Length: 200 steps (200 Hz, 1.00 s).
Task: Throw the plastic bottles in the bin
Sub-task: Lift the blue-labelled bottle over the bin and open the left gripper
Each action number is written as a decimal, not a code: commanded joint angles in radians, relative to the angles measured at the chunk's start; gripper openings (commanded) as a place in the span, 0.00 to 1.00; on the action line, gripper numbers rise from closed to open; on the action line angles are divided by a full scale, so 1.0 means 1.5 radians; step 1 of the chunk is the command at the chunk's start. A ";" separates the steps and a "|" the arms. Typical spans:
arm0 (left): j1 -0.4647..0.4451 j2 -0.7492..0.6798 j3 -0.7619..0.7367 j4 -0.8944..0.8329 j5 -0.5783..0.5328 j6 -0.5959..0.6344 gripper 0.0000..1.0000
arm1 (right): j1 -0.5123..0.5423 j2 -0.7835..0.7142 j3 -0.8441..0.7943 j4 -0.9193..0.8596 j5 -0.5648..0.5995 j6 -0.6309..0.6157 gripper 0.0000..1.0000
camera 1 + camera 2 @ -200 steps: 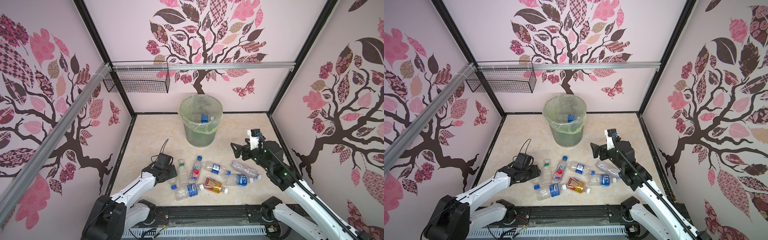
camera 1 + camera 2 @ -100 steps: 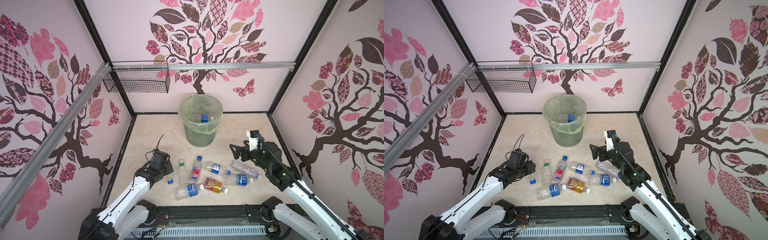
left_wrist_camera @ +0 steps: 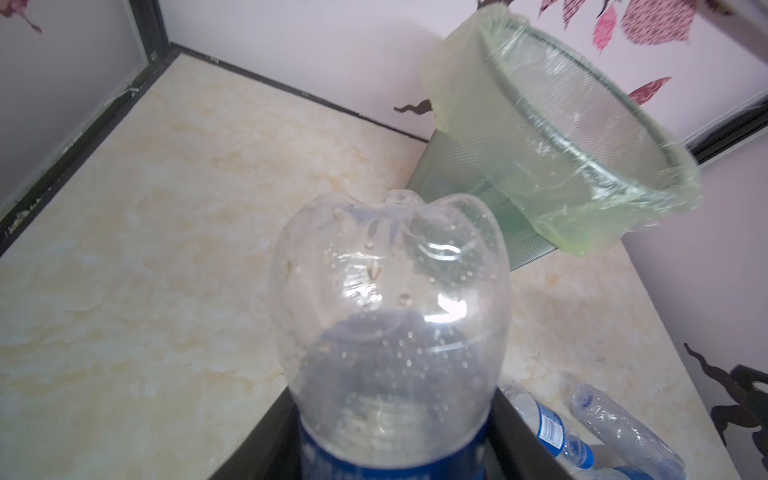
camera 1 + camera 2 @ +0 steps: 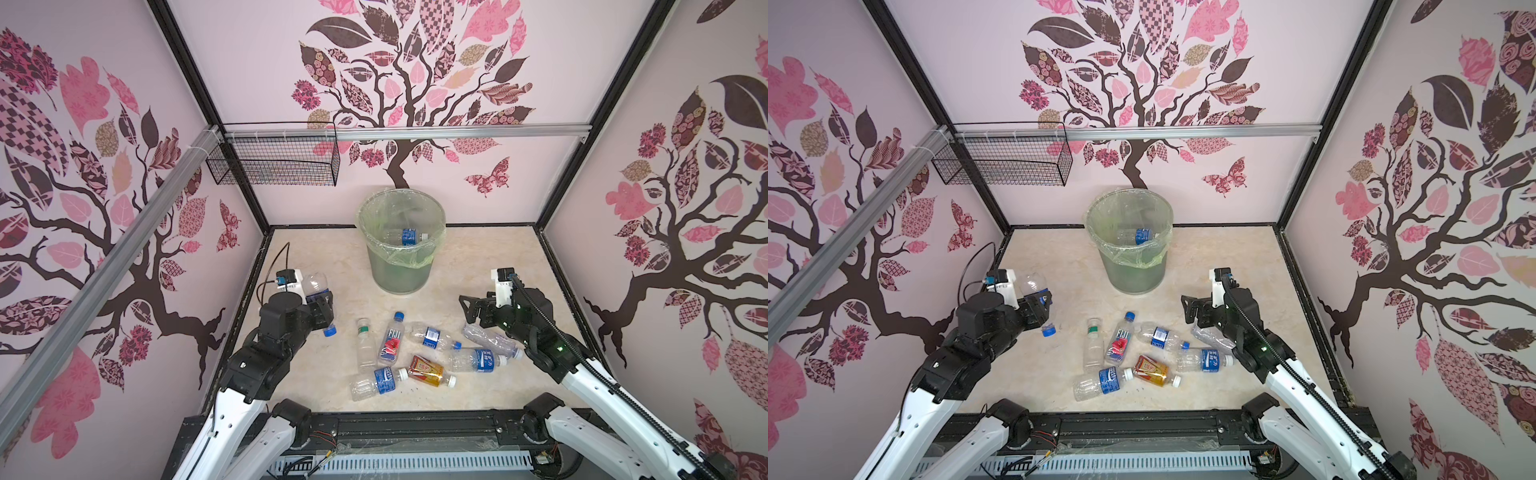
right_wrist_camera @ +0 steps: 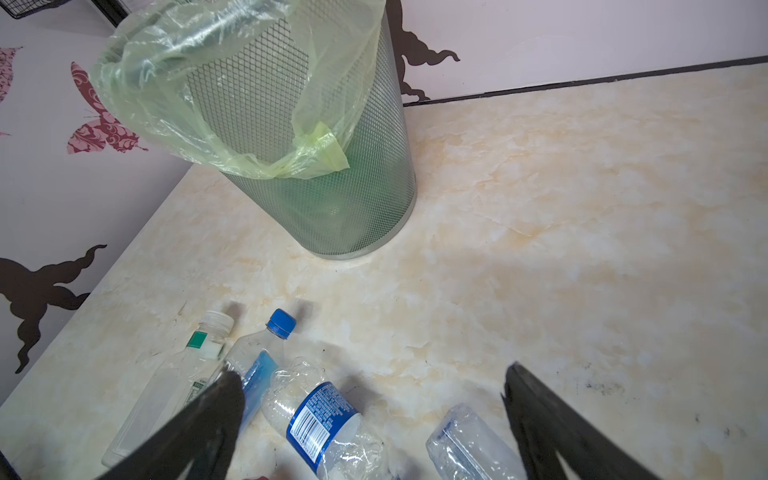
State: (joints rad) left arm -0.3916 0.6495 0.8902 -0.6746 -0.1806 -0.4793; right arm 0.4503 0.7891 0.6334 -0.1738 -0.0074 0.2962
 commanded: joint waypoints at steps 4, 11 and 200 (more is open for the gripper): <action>-0.001 -0.012 0.033 0.032 0.027 0.037 0.56 | 0.000 -0.011 -0.005 -0.014 0.022 0.016 1.00; -0.001 -0.009 0.038 0.044 0.038 0.042 0.56 | 0.000 -0.013 -0.007 -0.015 0.024 0.020 1.00; 0.034 0.555 0.492 0.200 0.217 0.053 0.89 | 0.000 -0.074 0.002 -0.113 0.047 0.032 1.00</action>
State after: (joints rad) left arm -0.3672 1.6531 1.7149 -0.3855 0.1497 -0.4171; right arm 0.4503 0.6601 0.6121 -0.3286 0.0708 0.3592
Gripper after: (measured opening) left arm 0.897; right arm 0.996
